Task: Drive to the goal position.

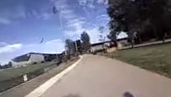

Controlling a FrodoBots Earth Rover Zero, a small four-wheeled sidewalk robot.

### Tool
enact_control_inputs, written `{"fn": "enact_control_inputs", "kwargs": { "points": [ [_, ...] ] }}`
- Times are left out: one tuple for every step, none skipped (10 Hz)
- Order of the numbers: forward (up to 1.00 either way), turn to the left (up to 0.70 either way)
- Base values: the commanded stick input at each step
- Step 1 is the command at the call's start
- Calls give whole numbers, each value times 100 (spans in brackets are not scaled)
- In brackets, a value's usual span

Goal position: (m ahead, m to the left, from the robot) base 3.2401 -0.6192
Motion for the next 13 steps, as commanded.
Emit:
{"fn": "enact_control_inputs", "kwargs": {
  "points": [
    [100,0],
    [100,0],
    [100,0],
    [100,0],
    [100,0],
    [100,0],
    [100,0],
    [100,0],
    [100,0],
    [100,0],
    [100,0],
    [100,0],
    [100,0]
  ]
}}
